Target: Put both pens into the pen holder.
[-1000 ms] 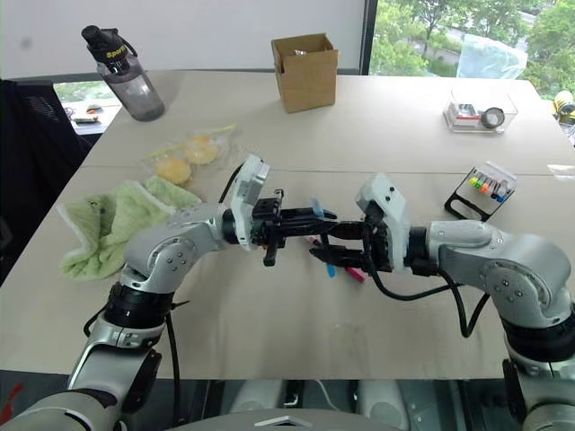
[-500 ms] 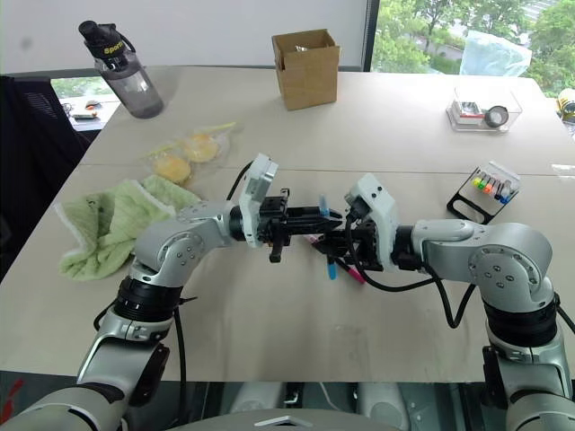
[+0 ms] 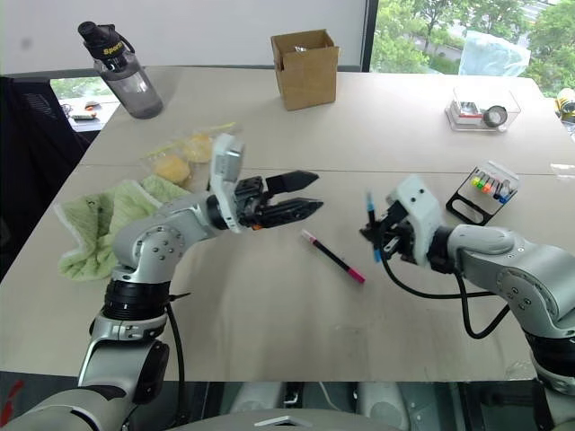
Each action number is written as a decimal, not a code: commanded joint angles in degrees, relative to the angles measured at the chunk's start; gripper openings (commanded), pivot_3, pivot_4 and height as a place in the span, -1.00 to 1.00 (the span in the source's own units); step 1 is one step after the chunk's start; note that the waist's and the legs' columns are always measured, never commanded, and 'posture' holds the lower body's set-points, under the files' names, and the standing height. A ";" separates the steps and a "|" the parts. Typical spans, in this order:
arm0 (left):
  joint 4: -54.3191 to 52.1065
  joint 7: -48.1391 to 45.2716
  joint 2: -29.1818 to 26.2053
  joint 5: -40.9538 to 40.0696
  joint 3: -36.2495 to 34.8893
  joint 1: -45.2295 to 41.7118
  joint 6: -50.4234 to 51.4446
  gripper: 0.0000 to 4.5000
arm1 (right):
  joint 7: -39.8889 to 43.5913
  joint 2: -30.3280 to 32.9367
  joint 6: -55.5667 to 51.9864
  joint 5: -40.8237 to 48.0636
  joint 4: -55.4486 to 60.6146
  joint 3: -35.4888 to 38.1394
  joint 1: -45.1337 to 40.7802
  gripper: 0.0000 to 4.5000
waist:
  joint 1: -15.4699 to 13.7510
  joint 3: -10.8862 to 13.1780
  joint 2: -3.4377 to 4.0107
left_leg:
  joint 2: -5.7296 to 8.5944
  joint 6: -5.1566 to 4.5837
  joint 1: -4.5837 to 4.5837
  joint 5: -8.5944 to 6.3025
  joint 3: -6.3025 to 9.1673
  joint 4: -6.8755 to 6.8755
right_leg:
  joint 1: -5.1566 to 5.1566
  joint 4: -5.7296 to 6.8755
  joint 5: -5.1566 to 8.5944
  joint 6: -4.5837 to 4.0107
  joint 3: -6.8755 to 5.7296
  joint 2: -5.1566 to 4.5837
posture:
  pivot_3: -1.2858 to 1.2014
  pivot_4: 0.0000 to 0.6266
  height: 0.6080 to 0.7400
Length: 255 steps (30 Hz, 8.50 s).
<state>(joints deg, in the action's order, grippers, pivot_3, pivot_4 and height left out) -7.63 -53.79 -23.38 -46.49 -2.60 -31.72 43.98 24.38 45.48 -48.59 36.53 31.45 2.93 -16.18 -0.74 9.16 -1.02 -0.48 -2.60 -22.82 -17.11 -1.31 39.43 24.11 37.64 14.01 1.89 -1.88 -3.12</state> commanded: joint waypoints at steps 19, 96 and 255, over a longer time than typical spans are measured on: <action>-17.57 11.60 -2.88 9.88 9.68 -0.89 -0.72 0.99 | -10.17 -9.89 67.43 -38.14 -25.10 10.34 10.07 -0.98 | 0.13 0.04 0.06 | -0.03 0.36 0.62 0.21 -0.07 -0.01 | -0.39 0.28 0.00 -0.01 0.22 0.10 | 0.03 -0.52 1.00; -3.82 -7.26 -13.18 20.69 10.44 14.32 -18.15 1.00 | 18.94 -3.91 21.72 -6.11 -1.08 -2.59 22.00 0.96 | -0.13 0.22 0.39 | -0.02 0.07 0.85 0.05 0.04 -0.07 | -0.55 0.27 -0.01 -0.08 0.29 0.09 | 0.03 -0.52 1.00; -0.40 7.43 12.05 26.22 17.45 -12.40 -10.51 -0.26 | -13.92 -16.28 70.17 -37.32 -37.12 13.84 5.22 -0.97 | 0.08 0.28 0.43 | 0.19 -0.14 0.45 -0.08 0.01 0.84 | -0.36 0.36 -0.12 0.12 0.95 0.35 | 0.03 -0.52 1.00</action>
<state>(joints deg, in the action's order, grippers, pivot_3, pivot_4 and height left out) -5.64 -46.93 -11.66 -19.47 15.78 -42.85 33.49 10.66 28.76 19.90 -1.74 -5.62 16.13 -9.85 -0.65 9.44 -0.59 -0.28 -2.74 -22.37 -17.19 -1.30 40.27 23.75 38.00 13.89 2.01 -0.92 -2.77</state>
